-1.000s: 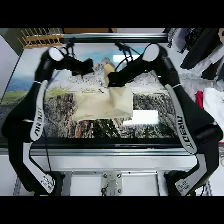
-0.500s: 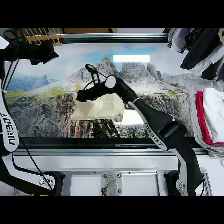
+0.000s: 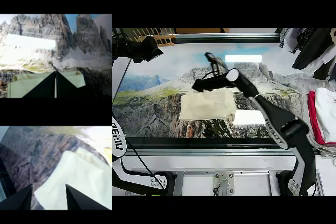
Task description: Fold the clothes and pants, and hang the long-sleeved shirts on hangers.
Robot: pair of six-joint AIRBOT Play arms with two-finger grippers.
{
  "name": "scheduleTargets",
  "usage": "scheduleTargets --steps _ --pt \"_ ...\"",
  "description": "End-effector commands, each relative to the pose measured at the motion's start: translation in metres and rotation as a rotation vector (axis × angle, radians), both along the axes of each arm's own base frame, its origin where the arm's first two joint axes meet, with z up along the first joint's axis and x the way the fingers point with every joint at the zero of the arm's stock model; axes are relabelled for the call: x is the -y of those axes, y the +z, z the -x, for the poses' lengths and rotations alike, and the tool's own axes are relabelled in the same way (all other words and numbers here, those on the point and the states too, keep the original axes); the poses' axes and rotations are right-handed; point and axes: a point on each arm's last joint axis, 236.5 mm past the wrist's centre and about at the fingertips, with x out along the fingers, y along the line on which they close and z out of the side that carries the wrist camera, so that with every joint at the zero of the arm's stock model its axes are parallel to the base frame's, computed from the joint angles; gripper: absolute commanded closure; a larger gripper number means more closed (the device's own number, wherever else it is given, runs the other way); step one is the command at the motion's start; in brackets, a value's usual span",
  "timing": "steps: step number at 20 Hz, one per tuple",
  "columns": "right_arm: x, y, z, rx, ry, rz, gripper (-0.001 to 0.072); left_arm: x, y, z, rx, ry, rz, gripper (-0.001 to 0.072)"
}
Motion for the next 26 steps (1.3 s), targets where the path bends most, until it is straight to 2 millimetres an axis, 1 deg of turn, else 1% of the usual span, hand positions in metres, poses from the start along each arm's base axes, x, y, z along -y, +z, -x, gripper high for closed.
scheduleTargets --steps 1,2,4,5,6,7,8,9,10,12,14,17,19,21,22,24,25,26 --pt "0.106 -0.016 -0.013 -0.067 -0.124 0.153 0.0275 0.012 -0.013 0.01 -0.017 -0.025 -0.017 0.0701" --pt "0.146 -0.03 -0.012 -0.102 -0.188 0.216 0.0275 0.018 -0.023 0.015 -0.031 -0.027 -0.031 0.0701" --pt "0.218 -0.065 0.004 -0.209 -0.288 0.331 0.027 0.034 -0.043 0.027 -0.048 -0.051 -0.051 0.0701" --pt "0.243 -0.082 0.013 -0.272 -0.324 0.348 0.0224 0.044 -0.05 0.033 -0.049 -0.067 -0.055 0.0701" --pt "0.257 -0.096 0.02 -0.333 -0.349 0.34 -0.0001 0.053 -0.056 0.037 -0.049 -0.083 -0.059 0.0701" --pt "0.266 -0.108 0.025 -0.388 -0.371 0.32 -0.0008 0.063 -0.061 0.041 -0.047 -0.093 -0.057 0.0701" --pt "0.268 -0.118 0.026 -0.432 -0.384 0.296 -0.0008 0.069 -0.065 0.043 -0.044 -0.098 -0.057 0.0701" --pt "0.265 -0.126 0.026 -0.452 -0.371 0.274 -0.0008 0.075 -0.069 0.045 -0.046 -0.109 -0.059 0.0701" --pt "0.255 -0.132 0.026 -0.458 -0.343 0.242 -0.0008 0.08 -0.073 0.048 -0.053 -0.12 -0.059 0.0701" --pt "0.228 -0.138 0.025 -0.459 -0.279 0.146 -0.0008 0.084 -0.075 0.051 -0.063 -0.133 -0.06 0.0701" --pt "0.2 -0.143 0.024 -0.492 -0.252 0.057 -0.0008 0.085 -0.073 0.05 -0.058 -0.132 -0.058 0.0701" --pt "0.164 -0.156 0.027 -0.524 -0.201 0.032 -0.0008 0.084 -0.074 0.051 -0.063 -0.134 -0.058 0.0701" --pt "0.136 -0.154 0.028 -0.529 -0.168 0.001 -0.0008 0.084 -0.074 0.051 -0.063 -0.134 -0.059 0.0701" --pt "0.113 -0.152 0.032 -0.517 -0.13 -0.002 -0.0008 0.084 -0.074 0.051 -0.064 -0.134 -0.059 0.0701" --pt "0.105 -0.152 0.034 -0.508 -0.115 0.001 0.0037 0.084 -0.074 0.051 -0.065 -0.134 -0.059 0.0701" --pt "0.1 -0.147 0.032 -0.457 -0.092 0.006 0.0666 0.085 -0.075 0.053 -0.071 -0.139 -0.059 0.0701" --pt "0.103 -0.141 0.028 -0.44 -0.094 0.003 0.0701 0.085 -0.076 0.054 -0.077 -0.142 -0.059 0.0701" --pt "0.111 -0.132 0.021 -0.415 -0.103 0.006 0.0702 0.085 -0.077 0.056 -0.085 -0.147 -0.06 0.0701"
